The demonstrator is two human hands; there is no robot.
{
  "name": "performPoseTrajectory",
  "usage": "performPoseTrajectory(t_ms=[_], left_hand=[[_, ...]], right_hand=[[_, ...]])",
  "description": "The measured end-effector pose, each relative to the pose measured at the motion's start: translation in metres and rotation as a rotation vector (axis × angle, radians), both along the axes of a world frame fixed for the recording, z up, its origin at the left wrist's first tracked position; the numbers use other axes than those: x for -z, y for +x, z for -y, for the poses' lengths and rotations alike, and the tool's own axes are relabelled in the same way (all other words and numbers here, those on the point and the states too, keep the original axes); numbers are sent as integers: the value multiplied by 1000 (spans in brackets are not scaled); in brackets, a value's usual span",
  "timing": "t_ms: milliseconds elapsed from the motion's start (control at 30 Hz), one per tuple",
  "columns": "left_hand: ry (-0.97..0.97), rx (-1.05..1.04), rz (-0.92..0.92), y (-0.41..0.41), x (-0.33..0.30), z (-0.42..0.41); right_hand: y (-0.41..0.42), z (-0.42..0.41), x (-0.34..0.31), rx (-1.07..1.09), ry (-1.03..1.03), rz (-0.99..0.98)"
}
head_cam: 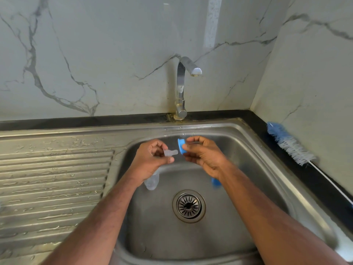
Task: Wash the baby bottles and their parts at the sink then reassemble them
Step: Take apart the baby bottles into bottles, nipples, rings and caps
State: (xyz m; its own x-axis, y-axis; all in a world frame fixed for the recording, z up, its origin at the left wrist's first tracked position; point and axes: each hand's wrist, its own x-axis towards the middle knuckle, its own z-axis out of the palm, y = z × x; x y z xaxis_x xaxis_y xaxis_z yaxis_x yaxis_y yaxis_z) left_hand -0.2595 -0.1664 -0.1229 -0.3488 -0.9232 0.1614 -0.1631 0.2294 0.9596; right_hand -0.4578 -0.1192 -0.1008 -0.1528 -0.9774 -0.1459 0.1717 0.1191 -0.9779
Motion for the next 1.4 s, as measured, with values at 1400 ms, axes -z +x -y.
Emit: performPoseTrajectory(t_ms=[1400], left_hand=[[106, -141, 169, -21, 14, -1]], right_hand=[[3, 21, 28, -234, -231, -758]])
